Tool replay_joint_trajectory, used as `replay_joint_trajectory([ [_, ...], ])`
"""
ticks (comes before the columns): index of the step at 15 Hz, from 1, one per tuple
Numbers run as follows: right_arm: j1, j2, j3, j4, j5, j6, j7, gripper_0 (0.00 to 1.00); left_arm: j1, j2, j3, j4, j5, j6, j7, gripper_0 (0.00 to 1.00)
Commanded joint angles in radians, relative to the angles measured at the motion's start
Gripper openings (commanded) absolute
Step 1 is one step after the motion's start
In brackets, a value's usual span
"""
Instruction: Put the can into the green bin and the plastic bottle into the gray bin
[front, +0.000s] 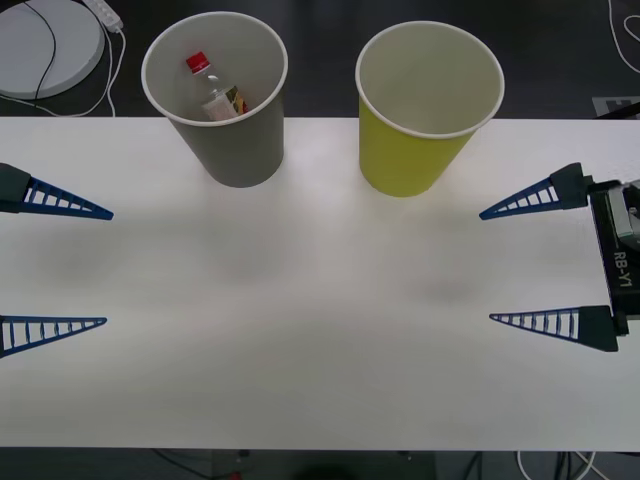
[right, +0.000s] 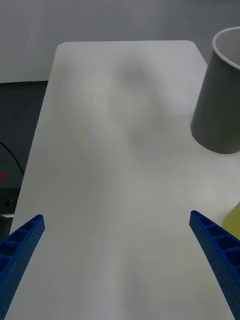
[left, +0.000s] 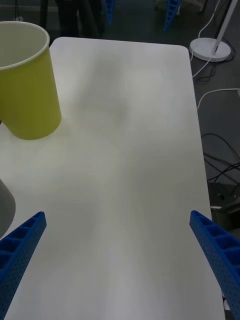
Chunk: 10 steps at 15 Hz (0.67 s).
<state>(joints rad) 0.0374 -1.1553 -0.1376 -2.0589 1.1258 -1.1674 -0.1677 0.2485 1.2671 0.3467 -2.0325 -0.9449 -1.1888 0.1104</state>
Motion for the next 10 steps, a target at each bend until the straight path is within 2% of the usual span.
replay_joint_trajectory([
  [1, 0.030, 0.000, -0.027, 0.005, -0.011, -0.018, 0.016, 1.00, 0.000, 0.000, 0.000, 0.000, 0.000, 0.000, 0.000, 1.00],
  [10, 0.062, 0.000, -0.048, 0.005, -0.021, -0.029, 0.025, 1.00, 0.000, 0.000, 0.000, 0.000, 0.000, 0.000, 0.000, 1.00],
])
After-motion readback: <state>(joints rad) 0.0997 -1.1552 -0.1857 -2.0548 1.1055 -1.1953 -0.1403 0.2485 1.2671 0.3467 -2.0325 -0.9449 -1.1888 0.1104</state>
